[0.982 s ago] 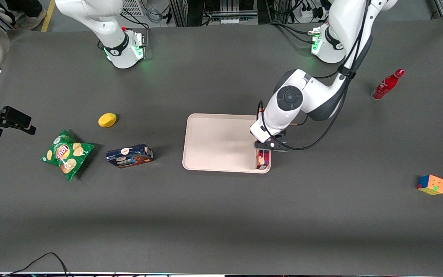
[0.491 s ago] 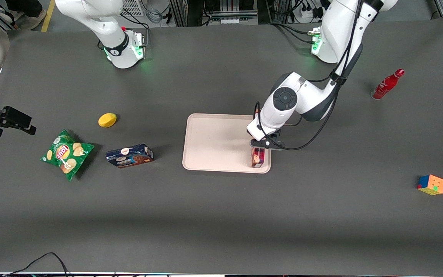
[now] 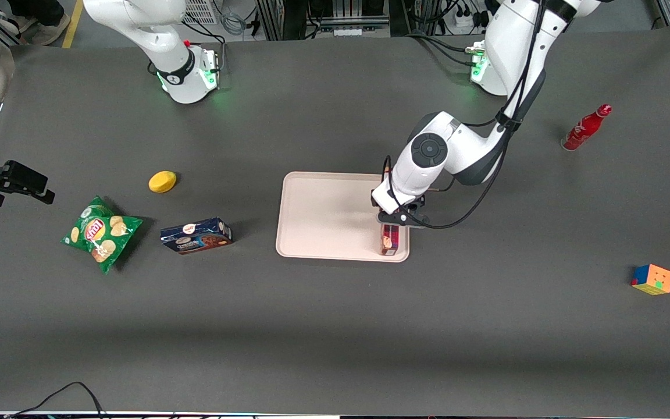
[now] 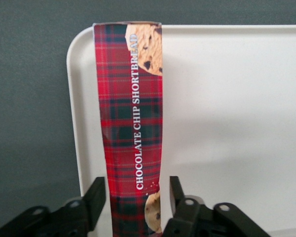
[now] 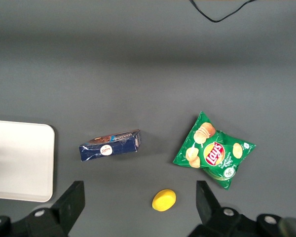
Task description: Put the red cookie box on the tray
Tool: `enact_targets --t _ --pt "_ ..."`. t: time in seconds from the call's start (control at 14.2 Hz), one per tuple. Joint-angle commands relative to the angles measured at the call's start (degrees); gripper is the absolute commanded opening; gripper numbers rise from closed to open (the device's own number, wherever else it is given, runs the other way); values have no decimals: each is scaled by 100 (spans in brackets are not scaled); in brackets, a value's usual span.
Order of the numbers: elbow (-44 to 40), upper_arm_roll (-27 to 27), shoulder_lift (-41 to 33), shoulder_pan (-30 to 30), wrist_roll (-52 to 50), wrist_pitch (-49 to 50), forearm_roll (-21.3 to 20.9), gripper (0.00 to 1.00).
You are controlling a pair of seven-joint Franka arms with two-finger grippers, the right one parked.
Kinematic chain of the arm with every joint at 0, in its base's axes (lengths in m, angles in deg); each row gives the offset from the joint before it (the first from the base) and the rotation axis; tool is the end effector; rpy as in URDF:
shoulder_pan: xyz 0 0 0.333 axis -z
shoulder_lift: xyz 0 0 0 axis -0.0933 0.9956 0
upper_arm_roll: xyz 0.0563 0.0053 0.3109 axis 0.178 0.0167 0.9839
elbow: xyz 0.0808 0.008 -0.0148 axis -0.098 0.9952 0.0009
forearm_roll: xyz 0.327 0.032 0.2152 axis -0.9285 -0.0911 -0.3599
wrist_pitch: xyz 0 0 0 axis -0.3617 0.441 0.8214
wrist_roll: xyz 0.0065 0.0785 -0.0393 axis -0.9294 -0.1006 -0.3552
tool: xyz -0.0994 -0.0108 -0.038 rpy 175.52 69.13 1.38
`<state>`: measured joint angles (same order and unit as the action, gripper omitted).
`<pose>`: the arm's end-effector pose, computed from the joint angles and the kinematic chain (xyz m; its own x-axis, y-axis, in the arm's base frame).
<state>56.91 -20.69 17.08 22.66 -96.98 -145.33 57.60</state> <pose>0.4864 -0.3691 0.2322 0.9964 -0.0838 -0.0108 -0.0816 -0.9878 0.1330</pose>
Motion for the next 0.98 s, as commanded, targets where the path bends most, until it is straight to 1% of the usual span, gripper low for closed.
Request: enact_targets --t 0.0,0.14,0.21,0.42,0.56,0.63,0.77,0.84,0.91 --pt "-90 72 -84 62 -207 67 -132 100" --pt "-187 81 -215 19 -207 250 -71 100" --pt "-370 160 -303 10 -198 626 -53 100" --pt "-1291 239 -532 -78 -111 2320 -44 100" --pt "-1837 432 -716 -166 265 3236 -27 100" --pt "-1996 555 -848 -236 607 3536 69 100" --pt "-2199 958 -1172 -376 1223 3880 507 100" --pt "-2209 1143 -1383 -455 1513 3942 622 100" --pt "-2209 1293 -1585 -543 1681 4004 641 100"
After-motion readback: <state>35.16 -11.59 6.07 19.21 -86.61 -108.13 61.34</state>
